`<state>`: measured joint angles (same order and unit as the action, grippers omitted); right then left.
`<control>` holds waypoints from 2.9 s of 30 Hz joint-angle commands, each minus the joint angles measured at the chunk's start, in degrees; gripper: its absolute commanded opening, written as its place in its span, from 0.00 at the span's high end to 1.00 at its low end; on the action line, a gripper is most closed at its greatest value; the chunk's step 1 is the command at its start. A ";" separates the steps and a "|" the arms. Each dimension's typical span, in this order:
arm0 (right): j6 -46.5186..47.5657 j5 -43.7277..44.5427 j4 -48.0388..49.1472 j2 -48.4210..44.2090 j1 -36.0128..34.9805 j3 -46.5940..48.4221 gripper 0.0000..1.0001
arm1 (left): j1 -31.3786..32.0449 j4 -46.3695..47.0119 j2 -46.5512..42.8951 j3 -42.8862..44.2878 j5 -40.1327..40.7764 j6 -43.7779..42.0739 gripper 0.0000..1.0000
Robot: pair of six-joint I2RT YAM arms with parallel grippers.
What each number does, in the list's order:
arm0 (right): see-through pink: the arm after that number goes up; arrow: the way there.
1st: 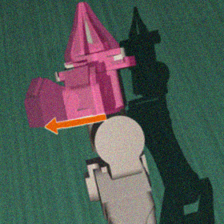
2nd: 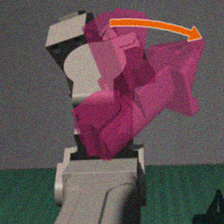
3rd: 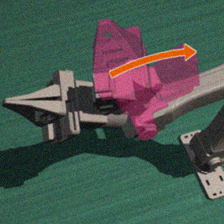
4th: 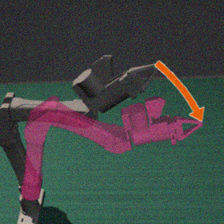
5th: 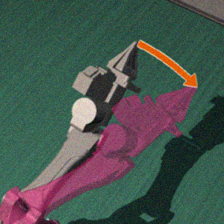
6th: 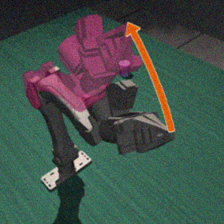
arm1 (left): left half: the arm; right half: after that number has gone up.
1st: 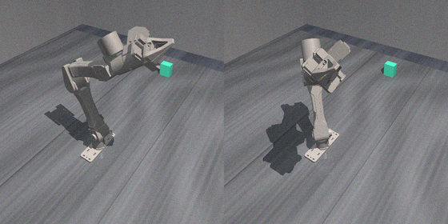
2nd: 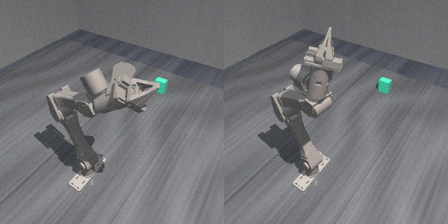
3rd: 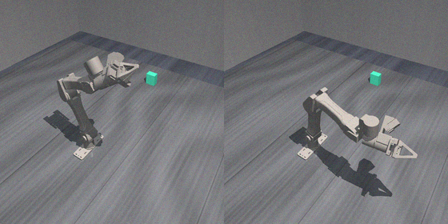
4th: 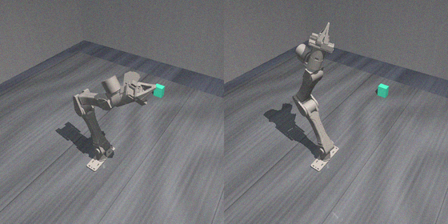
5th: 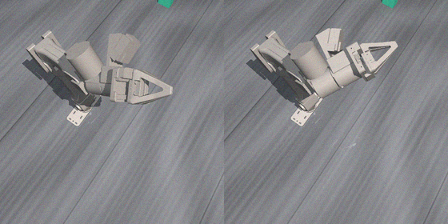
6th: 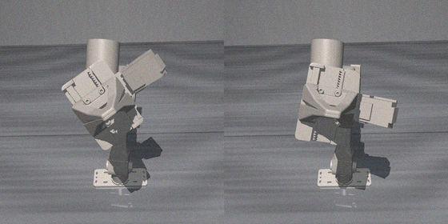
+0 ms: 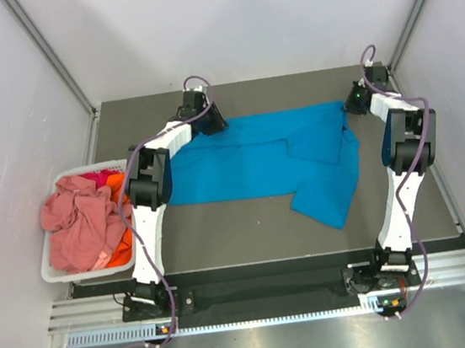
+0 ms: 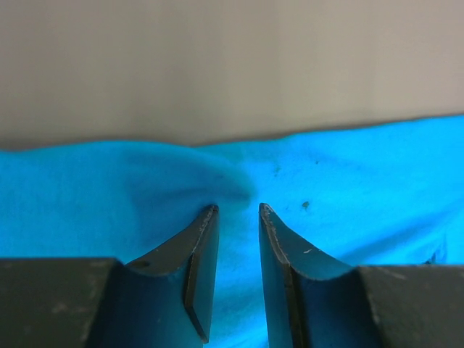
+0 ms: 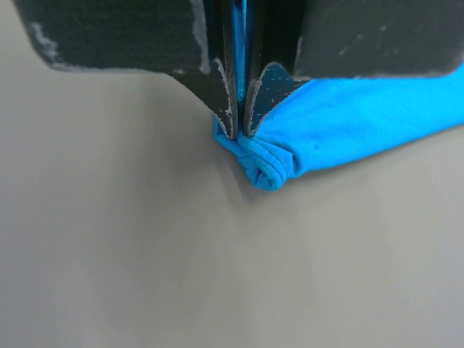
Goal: Fold and stack the t-shirts
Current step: Fold the tshirt
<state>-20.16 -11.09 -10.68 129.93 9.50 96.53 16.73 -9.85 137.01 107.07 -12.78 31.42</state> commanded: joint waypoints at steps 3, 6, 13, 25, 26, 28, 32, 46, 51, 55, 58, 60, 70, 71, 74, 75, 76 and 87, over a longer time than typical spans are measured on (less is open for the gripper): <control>0.47 1.07 -2.76 7.08 1.40 12.52 1.00 | -0.30 1.85 3.18 4.28 -2.43 0.75 0.65; 1.52 0.98 -5.66 8.67 1.40 17.63 0.99 | -0.47 -1.04 1.86 6.66 -4.80 -0.65 0.65; -0.57 3.35 -13.83 -1.84 1.58 15.36 0.68 | -0.65 -11.41 -11.66 -2.00 -0.15 -8.03 0.65; -18.24 10.21 -26.14 -39.03 -0.27 -28.91 0.61 | -0.74 -15.82 -39.53 -32.41 -0.31 -6.90 0.64; -18.77 10.21 -26.32 -41.05 -0.36 -34.95 0.61 | -0.74 -15.38 -41.37 -33.66 -0.49 -6.64 0.64; -19.65 10.65 -26.76 -46.14 -0.44 -40.08 0.61 | -0.74 -15.64 -42.87 -36.13 -1.11 -6.37 0.64; -21.23 12.50 -28.87 -51.08 -0.53 -50.46 0.60 | -0.74 -16.96 -46.04 -38.77 -0.85 -6.63 0.64; -25.63 8.10 -27.64 -58.12 -4.57 -62.08 0.62 | -2.58 -19.16 -51.05 -43.70 2.40 -6.81 0.63; -26.68 9.42 -28.61 -59.70 -5.98 -62.78 0.63 | -2.84 -19.68 -50.26 -44.13 3.63 -6.99 0.64; -27.21 10.83 -29.75 -59.70 -8.53 -63.39 0.63 | -2.84 -20.30 -49.91 -44.75 5.74 -7.25 0.64; -27.56 10.83 -28.44 -60.67 -8.79 -65.32 0.64 | -2.93 -21.00 -49.74 -45.01 7.06 -7.25 0.64; -27.91 10.83 -27.73 -61.02 -8.97 -66.12 0.67 | -2.93 -21.53 -49.65 -45.28 7.59 -7.16 0.64; -24.75 9.25 -25.80 -65.06 -9.06 -63.58 1.00 | -3.02 -19.86 -46.75 -52.22 16.28 -3.92 0.64; -24.14 9.25 -25.88 -65.41 -9.06 -63.22 1.00 | -3.19 -19.60 -46.66 -52.74 17.51 -3.30 0.64; -22.73 9.25 -26.06 -66.47 -9.06 -62.52 1.00 | -4.07 -18.02 -46.22 -53.72 18.40 -1.72 0.63; -22.38 9.16 -26.15 -66.82 -9.06 -62.43 1.00 | -4.42 -17.75 -45.87 -53.72 18.31 -1.36 0.63; -22.12 9.07 -26.06 -66.91 -9.06 -62.60 1.00 | -4.51 -17.14 -45.00 -53.54 18.40 -0.93 0.64; -20.88 8.63 -24.48 -71.22 -9.06 -65.59 1.00 | -5.83 -17.58 -41.48 -51.78 20.51 0.13 0.64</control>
<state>-42.00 -2.63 -36.80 60.01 1.13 31.46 11.53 -28.69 94.39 54.83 6.04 30.59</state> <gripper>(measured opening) 0.009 0.363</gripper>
